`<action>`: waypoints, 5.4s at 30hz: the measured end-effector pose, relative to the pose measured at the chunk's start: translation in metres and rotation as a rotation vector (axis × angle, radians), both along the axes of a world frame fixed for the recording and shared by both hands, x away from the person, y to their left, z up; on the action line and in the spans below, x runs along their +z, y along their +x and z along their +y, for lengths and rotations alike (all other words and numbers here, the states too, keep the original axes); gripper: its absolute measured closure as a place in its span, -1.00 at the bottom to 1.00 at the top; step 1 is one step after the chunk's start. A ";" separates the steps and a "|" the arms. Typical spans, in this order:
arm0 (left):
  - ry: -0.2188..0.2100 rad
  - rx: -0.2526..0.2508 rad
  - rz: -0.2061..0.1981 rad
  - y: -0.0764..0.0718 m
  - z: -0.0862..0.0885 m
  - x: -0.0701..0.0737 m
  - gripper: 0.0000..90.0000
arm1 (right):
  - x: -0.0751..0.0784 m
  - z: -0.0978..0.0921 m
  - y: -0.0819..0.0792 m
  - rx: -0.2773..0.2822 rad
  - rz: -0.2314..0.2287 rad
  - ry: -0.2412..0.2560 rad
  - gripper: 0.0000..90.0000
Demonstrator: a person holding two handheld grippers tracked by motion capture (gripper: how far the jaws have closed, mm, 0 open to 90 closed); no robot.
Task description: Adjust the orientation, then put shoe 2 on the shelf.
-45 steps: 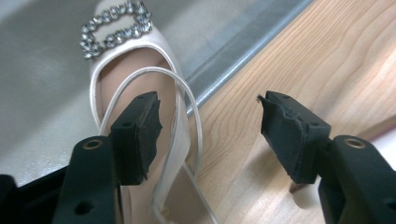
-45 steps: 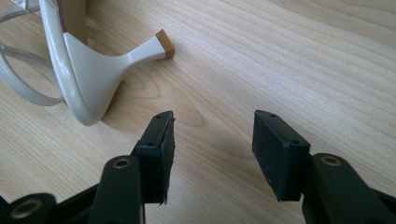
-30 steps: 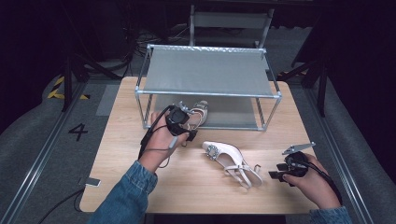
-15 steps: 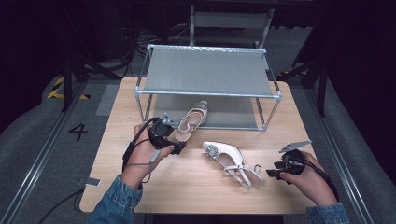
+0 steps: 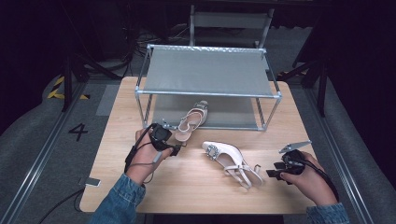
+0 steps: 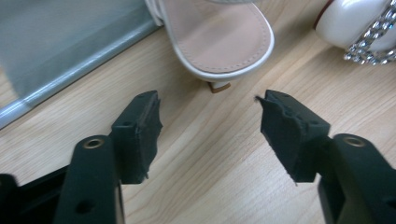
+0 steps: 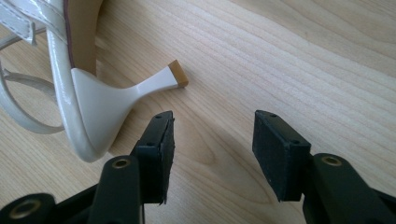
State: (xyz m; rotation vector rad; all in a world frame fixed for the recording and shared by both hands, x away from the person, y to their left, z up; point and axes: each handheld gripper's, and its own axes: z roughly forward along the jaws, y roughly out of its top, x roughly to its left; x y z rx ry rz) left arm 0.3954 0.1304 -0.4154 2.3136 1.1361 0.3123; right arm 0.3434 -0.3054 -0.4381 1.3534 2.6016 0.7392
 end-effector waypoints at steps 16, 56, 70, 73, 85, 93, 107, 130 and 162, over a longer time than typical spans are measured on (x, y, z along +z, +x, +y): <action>-0.070 -0.007 -0.033 0.013 -0.019 -0.030 -0.02 | 0.002 -0.006 -0.005 -0.013 -0.003 0.003 0.10; -0.208 -0.077 -0.093 0.034 -0.052 -0.024 0.71 | -0.002 -0.012 -0.017 -0.026 0.013 -0.009 0.10; -0.306 -0.111 -0.092 0.070 -0.074 -0.017 0.72 | -0.002 -0.013 -0.018 -0.027 0.004 -0.006 0.10; -0.313 -0.119 -0.095 0.077 -0.079 -0.019 0.72 | -0.002 -0.014 -0.018 -0.029 0.001 -0.001 0.11; -0.317 -0.114 -0.074 0.108 -0.092 -0.028 0.72 | -0.004 -0.021 -0.024 -0.045 0.006 0.007 0.11; -0.189 -0.196 -0.117 0.137 -0.090 -0.034 0.70 | -0.004 -0.022 -0.026 -0.043 0.001 0.010 0.12; -0.096 -0.100 -0.082 0.144 -0.088 -0.045 0.53 | -0.005 -0.020 -0.026 -0.033 0.004 0.013 0.12; -0.102 -0.001 -0.093 0.096 -0.063 -0.012 -0.23 | 0.002 -0.009 -0.020 0.005 -0.024 0.006 0.11; 0.063 -0.066 0.000 0.025 -0.007 0.010 -0.42 | 0.036 0.047 -0.018 0.146 -0.068 -0.001 0.03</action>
